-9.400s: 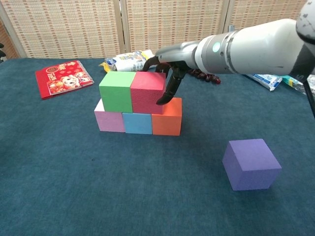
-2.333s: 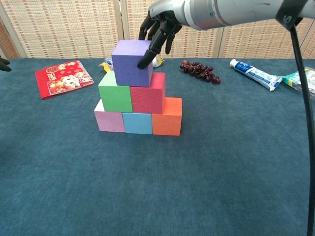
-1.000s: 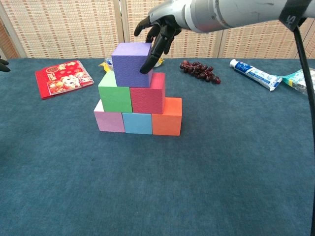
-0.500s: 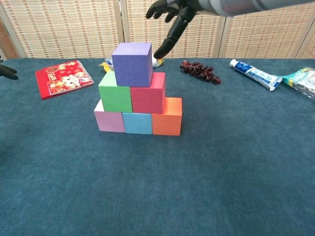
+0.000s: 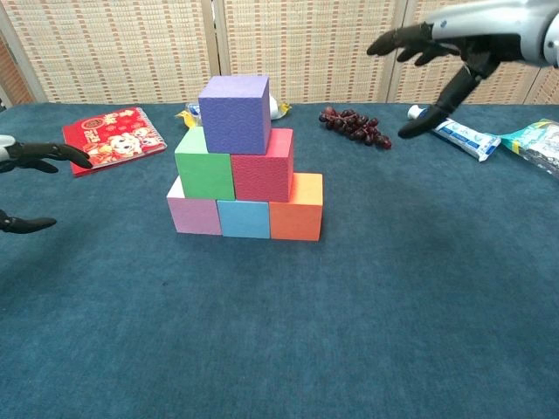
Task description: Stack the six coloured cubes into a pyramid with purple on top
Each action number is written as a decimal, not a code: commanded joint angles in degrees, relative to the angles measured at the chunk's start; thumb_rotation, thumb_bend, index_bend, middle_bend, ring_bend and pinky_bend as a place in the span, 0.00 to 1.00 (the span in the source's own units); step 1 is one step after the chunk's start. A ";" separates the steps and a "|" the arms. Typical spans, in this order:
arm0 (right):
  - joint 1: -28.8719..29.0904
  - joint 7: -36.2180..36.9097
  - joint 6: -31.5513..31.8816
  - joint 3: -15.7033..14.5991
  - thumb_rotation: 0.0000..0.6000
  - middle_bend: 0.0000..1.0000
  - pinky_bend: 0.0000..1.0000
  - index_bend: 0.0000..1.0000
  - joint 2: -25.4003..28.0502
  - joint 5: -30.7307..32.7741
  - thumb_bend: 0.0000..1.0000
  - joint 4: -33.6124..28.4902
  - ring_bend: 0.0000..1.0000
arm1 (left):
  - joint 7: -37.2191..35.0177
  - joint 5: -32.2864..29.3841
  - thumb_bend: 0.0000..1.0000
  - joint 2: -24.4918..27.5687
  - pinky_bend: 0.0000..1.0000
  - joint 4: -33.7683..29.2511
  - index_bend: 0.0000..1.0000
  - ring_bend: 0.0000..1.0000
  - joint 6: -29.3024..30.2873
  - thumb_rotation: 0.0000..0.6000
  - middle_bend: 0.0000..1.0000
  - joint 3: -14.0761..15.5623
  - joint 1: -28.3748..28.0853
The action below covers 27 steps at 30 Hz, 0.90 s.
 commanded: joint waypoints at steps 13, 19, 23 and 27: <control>-4.89 1.48 -4.38 -5.17 1.00 0.00 0.00 0.00 -11.14 -13.04 0.27 12.29 0.00 | 11.81 -0.54 0.32 -6.17 0.01 5.80 0.07 0.00 -1.63 1.00 0.00 0.02 -2.89; -7.71 4.13 -2.81 -6.53 1.00 0.00 0.00 0.00 -15.56 -18.48 0.27 16.79 0.00 | 15.10 -0.60 0.32 -7.13 0.00 7.35 0.01 0.00 -2.90 1.00 0.00 0.70 -3.70; -9.31 5.22 -0.67 -6.77 0.94 0.00 0.00 0.00 -17.46 -21.74 0.27 18.54 0.00 | 15.49 -0.68 0.32 -7.06 0.00 6.77 0.00 0.00 -3.26 1.00 0.00 0.93 -3.95; -9.94 5.31 0.41 -6.26 0.93 0.00 0.00 0.00 -18.70 -23.58 0.27 19.59 0.00 | 15.63 -1.02 0.32 -7.54 0.00 6.99 0.00 0.00 -3.93 1.00 0.00 0.94 -4.39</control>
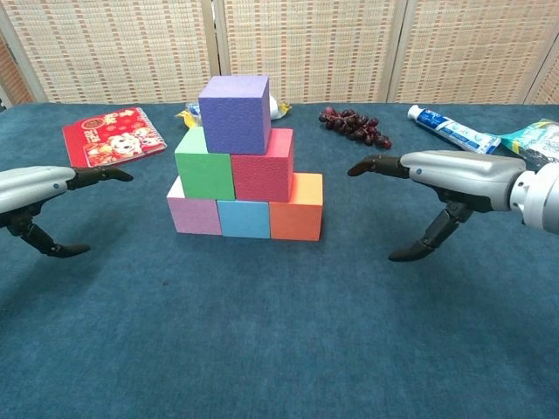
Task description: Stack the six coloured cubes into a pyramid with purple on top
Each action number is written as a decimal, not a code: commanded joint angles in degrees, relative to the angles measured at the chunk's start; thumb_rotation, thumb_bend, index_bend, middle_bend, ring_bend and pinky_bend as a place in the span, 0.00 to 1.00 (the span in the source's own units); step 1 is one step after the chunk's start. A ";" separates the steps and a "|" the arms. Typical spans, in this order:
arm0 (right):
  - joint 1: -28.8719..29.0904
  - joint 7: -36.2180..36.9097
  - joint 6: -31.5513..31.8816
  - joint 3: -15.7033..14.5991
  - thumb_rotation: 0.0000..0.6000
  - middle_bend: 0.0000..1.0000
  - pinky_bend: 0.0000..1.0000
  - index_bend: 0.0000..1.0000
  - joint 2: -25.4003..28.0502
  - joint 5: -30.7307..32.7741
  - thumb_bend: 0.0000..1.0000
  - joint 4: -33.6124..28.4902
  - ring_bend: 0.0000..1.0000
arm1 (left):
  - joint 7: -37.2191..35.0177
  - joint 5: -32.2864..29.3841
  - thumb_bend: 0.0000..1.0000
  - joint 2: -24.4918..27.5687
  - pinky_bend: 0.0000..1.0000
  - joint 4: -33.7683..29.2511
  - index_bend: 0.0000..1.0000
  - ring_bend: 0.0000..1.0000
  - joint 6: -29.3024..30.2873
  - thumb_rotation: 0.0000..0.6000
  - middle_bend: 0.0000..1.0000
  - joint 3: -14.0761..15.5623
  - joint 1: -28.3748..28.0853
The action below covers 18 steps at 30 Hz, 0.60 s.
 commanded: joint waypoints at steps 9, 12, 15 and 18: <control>-1.65 -2.73 2.32 1.58 0.92 0.00 0.00 0.00 -4.37 -1.64 0.27 2.59 0.00 | -0.66 -0.62 0.32 -1.67 0.00 1.19 0.00 0.00 -0.47 1.00 0.00 -0.62 -1.08; -1.53 -3.17 1.75 2.18 0.92 0.00 0.00 0.00 -5.42 -1.33 0.27 3.25 0.00 | -0.90 -0.45 0.32 -1.79 0.00 1.17 0.00 0.00 -0.42 1.00 0.00 -0.72 -1.41; -1.39 -3.45 1.39 2.88 0.92 0.00 0.00 0.00 -6.49 -1.08 0.27 3.90 0.00 | -0.80 -0.52 0.32 -2.12 0.00 1.29 0.00 0.00 -0.71 1.00 0.00 -0.82 -1.82; -1.27 -4.09 0.82 3.38 0.92 0.00 0.00 0.00 -7.17 -0.56 0.27 4.43 0.00 | -0.75 -0.66 0.32 -2.39 0.00 1.45 0.00 0.00 -1.07 1.00 0.00 -0.90 -2.21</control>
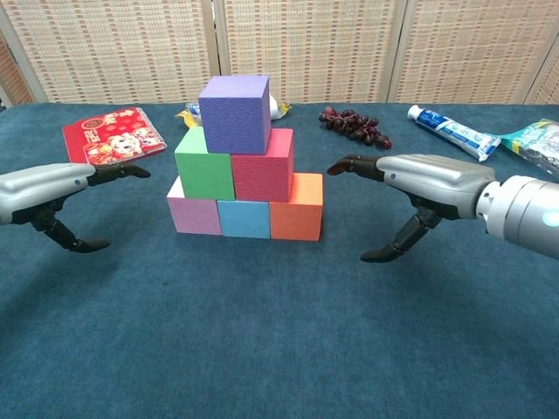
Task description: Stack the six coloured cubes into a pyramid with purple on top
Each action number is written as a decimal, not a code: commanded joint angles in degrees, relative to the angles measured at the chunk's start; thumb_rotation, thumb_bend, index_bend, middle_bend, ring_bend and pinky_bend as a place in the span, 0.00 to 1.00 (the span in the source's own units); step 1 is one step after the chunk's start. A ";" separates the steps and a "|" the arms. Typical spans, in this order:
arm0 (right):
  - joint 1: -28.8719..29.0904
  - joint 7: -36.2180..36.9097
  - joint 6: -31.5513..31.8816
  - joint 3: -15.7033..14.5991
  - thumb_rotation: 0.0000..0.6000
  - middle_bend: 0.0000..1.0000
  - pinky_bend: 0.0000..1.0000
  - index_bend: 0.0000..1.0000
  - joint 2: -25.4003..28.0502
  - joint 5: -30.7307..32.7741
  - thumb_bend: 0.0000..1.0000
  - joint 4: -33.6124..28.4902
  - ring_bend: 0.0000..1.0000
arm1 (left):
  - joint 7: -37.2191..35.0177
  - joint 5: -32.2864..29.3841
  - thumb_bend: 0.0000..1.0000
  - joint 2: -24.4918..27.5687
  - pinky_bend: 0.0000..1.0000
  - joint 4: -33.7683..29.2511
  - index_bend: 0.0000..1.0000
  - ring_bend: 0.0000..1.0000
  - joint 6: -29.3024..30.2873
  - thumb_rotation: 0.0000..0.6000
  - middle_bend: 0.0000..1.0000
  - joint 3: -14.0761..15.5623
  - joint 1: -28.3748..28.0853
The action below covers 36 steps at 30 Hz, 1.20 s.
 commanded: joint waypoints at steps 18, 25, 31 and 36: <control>1.05 -4.72 -2.39 3.66 0.93 0.00 0.00 0.00 -3.03 4.81 0.27 1.15 0.00 | 0.09 -0.33 0.32 -1.08 0.00 0.32 0.00 0.00 -0.83 1.00 0.00 -0.29 -1.69; 1.81 -5.69 -3.67 4.43 0.93 0.00 0.00 0.00 -3.51 6.14 0.27 0.80 0.00 | 0.27 -0.70 0.32 -1.37 0.00 0.51 0.00 0.00 -1.20 1.00 0.00 -0.42 -2.19; 2.06 -6.24 -3.85 4.59 0.93 0.00 0.00 0.00 -3.74 6.40 0.27 0.68 0.00 | 0.28 -0.70 0.32 -1.47 0.00 0.62 0.00 0.00 -1.27 1.00 0.00 -0.34 -2.35; 2.39 -6.72 -4.15 4.93 0.93 0.00 0.00 0.00 -4.08 6.99 0.27 0.65 0.00 | 0.36 -0.50 0.32 -1.79 0.00 0.70 0.00 0.00 -1.69 1.00 0.00 -0.30 -2.93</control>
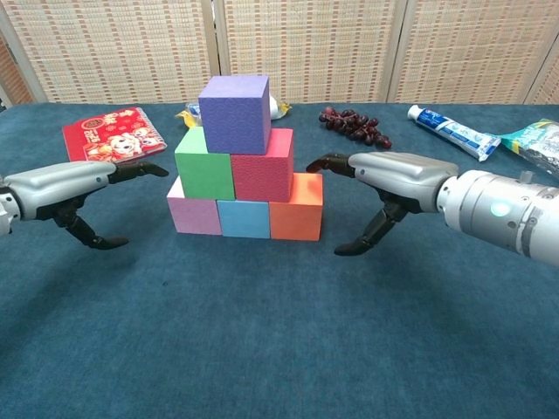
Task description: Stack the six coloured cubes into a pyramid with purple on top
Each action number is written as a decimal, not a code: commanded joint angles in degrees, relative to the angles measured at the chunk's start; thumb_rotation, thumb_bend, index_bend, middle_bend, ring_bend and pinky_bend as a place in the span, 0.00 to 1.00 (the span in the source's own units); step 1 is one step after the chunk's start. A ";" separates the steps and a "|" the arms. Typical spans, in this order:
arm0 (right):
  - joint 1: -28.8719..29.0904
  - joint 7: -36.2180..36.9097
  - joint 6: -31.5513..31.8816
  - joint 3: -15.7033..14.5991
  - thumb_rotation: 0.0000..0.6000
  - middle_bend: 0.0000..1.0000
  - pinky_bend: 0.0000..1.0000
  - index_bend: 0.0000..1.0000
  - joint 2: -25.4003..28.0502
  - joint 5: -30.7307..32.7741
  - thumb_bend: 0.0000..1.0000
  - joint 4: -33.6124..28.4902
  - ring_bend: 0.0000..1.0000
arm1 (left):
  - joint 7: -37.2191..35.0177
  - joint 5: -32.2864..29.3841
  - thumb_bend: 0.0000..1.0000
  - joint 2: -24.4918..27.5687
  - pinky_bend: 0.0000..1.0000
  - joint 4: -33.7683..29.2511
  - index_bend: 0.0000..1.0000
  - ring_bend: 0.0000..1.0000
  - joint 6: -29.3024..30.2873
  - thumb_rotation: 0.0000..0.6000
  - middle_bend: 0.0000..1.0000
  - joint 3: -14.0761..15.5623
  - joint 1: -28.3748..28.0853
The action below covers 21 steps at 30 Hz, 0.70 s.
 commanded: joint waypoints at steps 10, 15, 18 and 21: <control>0.62 -1.10 -0.34 0.42 0.93 0.00 0.00 0.00 -0.98 0.94 0.27 0.44 0.00 | 0.67 0.09 0.32 -0.43 0.00 -0.03 0.00 0.00 -0.43 1.00 0.00 -0.08 -0.98; 0.84 -1.33 -0.24 0.58 0.93 0.00 0.00 0.00 -1.31 0.93 0.27 0.46 0.00 | 0.91 -0.05 0.32 -0.65 0.00 -0.06 0.00 0.00 -0.65 1.00 0.00 -0.12 -1.32; 0.99 -1.43 -0.30 0.69 0.93 0.00 0.00 0.00 -1.52 1.05 0.27 0.52 0.00 | 1.19 -0.09 0.32 -0.81 0.00 -0.03 0.00 0.00 -0.78 1.00 0.00 -0.09 -1.51; 1.15 -1.48 -0.37 0.83 0.93 0.00 0.00 0.00 -1.71 1.18 0.27 0.56 0.00 | 1.47 -0.15 0.32 -0.90 0.00 0.00 0.00 0.00 -1.01 1.00 0.00 -0.05 -1.73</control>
